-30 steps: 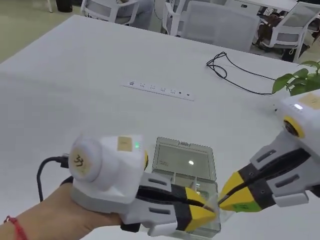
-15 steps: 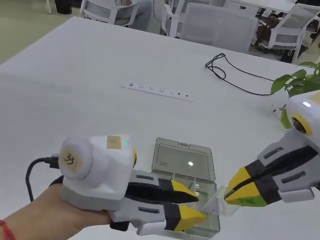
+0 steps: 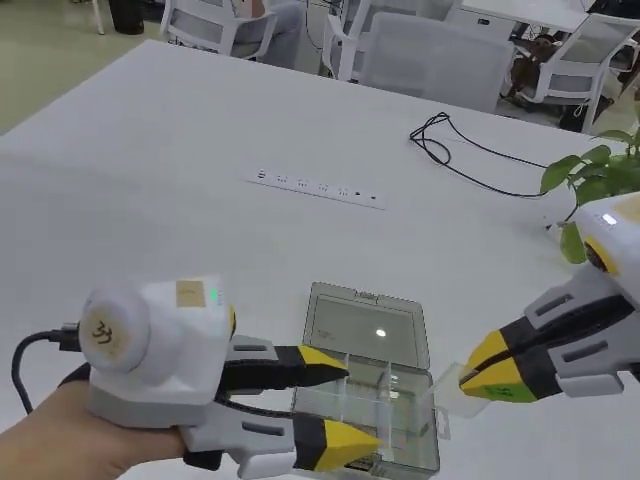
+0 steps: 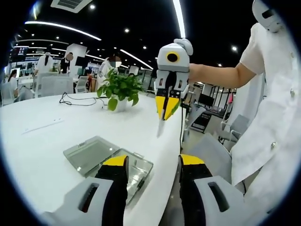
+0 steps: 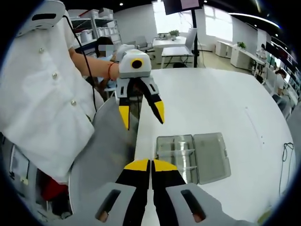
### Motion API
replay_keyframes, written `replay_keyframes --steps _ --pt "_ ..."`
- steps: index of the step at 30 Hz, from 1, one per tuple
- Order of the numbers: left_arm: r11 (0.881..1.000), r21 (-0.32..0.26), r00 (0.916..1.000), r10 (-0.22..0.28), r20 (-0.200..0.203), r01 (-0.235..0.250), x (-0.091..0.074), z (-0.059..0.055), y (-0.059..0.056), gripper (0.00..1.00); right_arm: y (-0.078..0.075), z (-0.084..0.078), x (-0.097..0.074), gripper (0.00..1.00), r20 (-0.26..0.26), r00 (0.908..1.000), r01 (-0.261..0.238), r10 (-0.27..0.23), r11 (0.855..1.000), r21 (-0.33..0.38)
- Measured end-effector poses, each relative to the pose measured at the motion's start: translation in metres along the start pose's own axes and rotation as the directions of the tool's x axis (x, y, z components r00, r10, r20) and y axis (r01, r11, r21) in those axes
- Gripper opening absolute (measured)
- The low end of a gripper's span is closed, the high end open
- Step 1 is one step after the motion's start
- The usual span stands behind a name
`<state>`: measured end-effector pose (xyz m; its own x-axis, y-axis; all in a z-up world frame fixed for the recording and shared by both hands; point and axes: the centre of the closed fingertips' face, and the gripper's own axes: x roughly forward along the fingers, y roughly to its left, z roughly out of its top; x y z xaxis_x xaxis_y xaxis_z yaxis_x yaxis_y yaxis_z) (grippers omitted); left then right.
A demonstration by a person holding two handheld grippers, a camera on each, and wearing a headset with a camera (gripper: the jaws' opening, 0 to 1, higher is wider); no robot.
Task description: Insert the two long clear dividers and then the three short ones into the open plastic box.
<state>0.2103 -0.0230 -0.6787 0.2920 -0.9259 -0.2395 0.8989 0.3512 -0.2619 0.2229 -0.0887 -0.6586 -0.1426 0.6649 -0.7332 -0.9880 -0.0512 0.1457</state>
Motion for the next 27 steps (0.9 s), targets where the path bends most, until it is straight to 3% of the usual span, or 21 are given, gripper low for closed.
replay_keyframes --steps 12,27 --pt "0.997 0.004 0.9969 0.074 -0.026 -0.074 -0.014 -0.017 0.024 0.63 -0.027 -0.02 0.016 0.03 -0.072 0.995 0.069 -0.069 0.998 -0.004" --pt "0.996 -0.01 0.9943 0.09 -0.057 -0.091 -0.019 -0.031 0.037 0.85 -0.048 -0.05 0.045 0.03 -0.151 0.9854 0.078 -0.078 0.997 -0.005"
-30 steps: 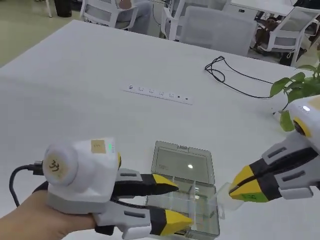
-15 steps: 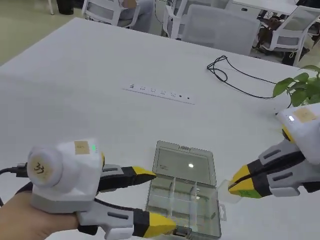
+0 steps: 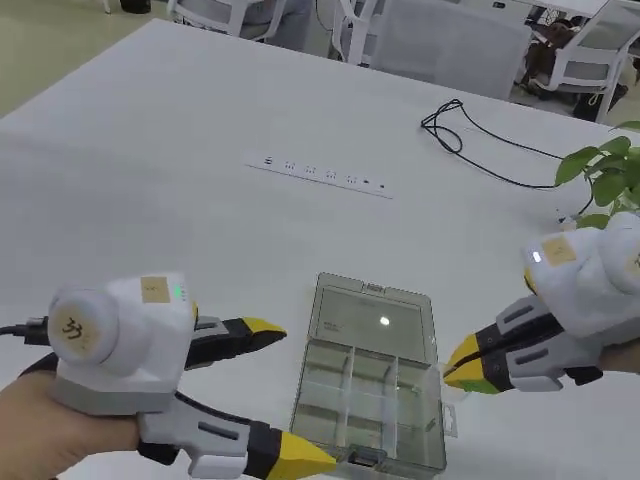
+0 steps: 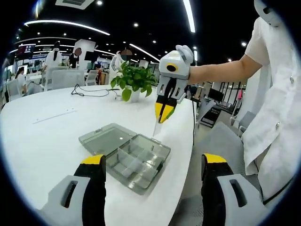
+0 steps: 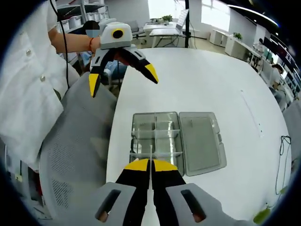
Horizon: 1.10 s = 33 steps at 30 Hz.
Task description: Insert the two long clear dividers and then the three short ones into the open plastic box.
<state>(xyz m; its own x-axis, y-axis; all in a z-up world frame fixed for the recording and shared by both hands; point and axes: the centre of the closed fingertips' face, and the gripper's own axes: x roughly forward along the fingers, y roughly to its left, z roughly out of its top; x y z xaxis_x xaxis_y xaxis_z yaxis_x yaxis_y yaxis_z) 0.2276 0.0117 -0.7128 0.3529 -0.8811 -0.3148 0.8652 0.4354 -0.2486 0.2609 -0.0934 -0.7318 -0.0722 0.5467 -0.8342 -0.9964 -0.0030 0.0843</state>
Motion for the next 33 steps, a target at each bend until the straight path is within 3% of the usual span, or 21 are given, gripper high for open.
replay_keyframes --steps 11,20,33 --pt "1.0 -0.021 1.0 0.003 0.002 -0.003 0.003 -0.004 0.002 0.96 -0.011 -0.016 0.021 0.03 -0.033 0.9994 -0.007 0.007 1.0 0.003" --pt "1.0 -0.029 1.0 0.004 0.005 -0.004 0.003 -0.004 0.003 0.95 -0.014 -0.023 0.03 0.03 -0.062 0.998 -0.013 0.013 1.0 -0.01" --pt "0.999 -0.037 0.9999 0.004 0.01 -0.004 0.004 -0.005 0.003 0.95 -0.015 -0.025 0.034 0.02 -0.063 0.9977 -0.025 0.024 1.0 -0.013"
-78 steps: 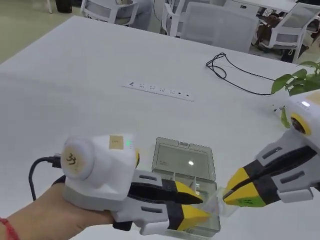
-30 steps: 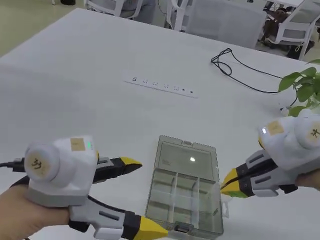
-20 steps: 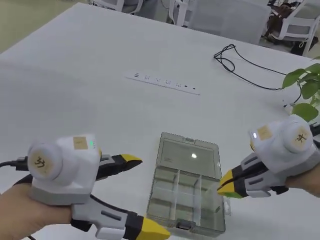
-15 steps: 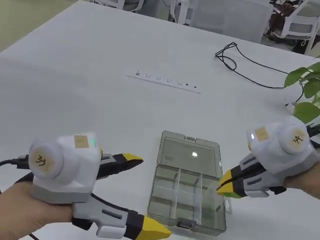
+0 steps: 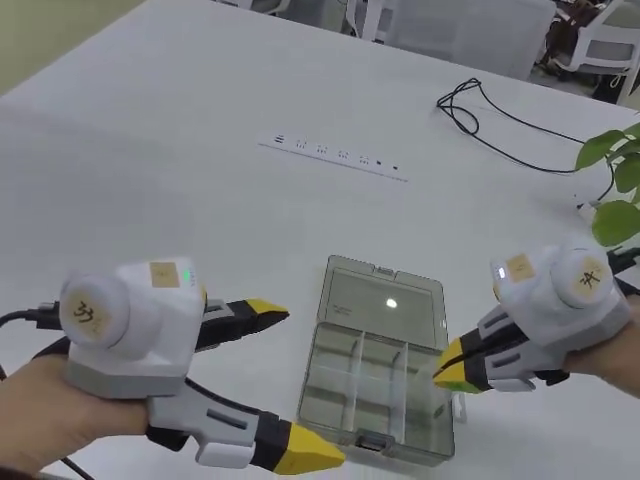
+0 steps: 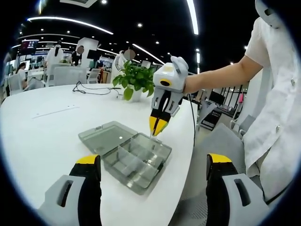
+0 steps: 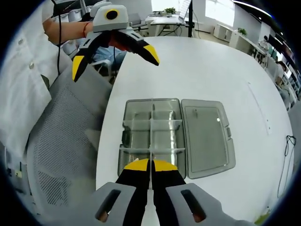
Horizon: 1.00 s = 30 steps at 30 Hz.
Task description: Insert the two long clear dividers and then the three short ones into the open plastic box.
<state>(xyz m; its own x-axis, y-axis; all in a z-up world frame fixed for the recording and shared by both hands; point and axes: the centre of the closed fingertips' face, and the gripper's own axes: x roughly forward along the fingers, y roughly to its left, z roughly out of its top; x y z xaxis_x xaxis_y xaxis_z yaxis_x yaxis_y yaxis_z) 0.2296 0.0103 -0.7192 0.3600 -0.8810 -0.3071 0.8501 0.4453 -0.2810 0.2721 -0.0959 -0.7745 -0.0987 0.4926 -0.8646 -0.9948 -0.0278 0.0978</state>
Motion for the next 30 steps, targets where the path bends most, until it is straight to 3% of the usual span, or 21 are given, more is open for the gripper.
replay_keyframes --steps 10,30 --pt "1.0 -0.005 1.0 0.001 0.006 -0.001 0.0 0.0 -0.001 0.95 0.0 -0.007 0.011 0.02 -0.008 0.9999 -0.01 0.009 1.0 -0.006" --pt "1.0 -0.005 1.0 -0.002 0.009 0.002 0.0 0.002 -0.001 0.94 0.001 -0.01 0.016 0.02 0.051 0.9986 -0.01 0.011 1.0 -0.022"
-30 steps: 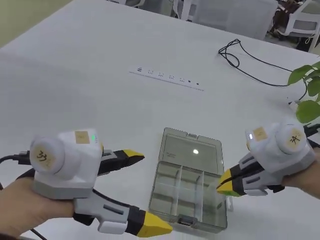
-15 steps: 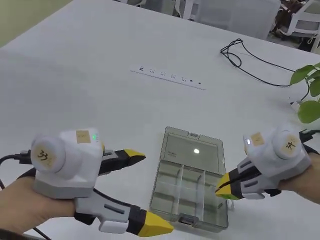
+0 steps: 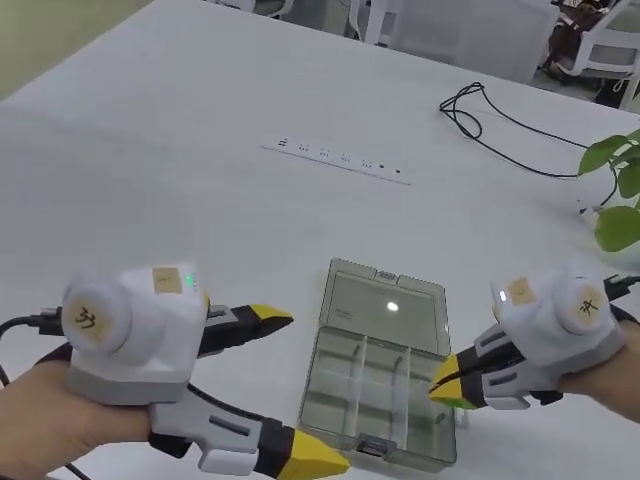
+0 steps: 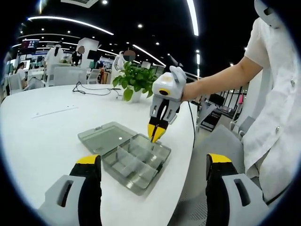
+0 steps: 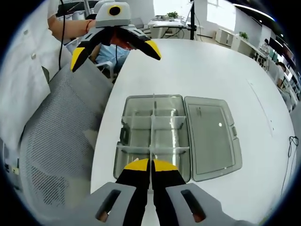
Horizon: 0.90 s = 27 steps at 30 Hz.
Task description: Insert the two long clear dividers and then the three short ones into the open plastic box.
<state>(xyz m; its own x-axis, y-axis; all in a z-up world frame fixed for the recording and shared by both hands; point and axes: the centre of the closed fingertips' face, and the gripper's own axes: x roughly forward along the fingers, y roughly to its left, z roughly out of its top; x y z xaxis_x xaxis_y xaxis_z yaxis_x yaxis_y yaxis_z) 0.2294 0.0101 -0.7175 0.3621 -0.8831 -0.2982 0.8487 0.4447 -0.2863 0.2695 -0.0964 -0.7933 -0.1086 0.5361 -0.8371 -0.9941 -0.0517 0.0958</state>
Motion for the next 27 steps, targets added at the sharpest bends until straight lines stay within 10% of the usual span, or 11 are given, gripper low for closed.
replay_keyframes --steps 27 --pt "1.0 -0.002 1.0 0.002 -0.007 -0.002 -0.001 -0.003 0.001 0.94 -0.002 -0.012 0.022 0.03 -0.018 0.9996 0.022 -0.023 0.999 -0.042"
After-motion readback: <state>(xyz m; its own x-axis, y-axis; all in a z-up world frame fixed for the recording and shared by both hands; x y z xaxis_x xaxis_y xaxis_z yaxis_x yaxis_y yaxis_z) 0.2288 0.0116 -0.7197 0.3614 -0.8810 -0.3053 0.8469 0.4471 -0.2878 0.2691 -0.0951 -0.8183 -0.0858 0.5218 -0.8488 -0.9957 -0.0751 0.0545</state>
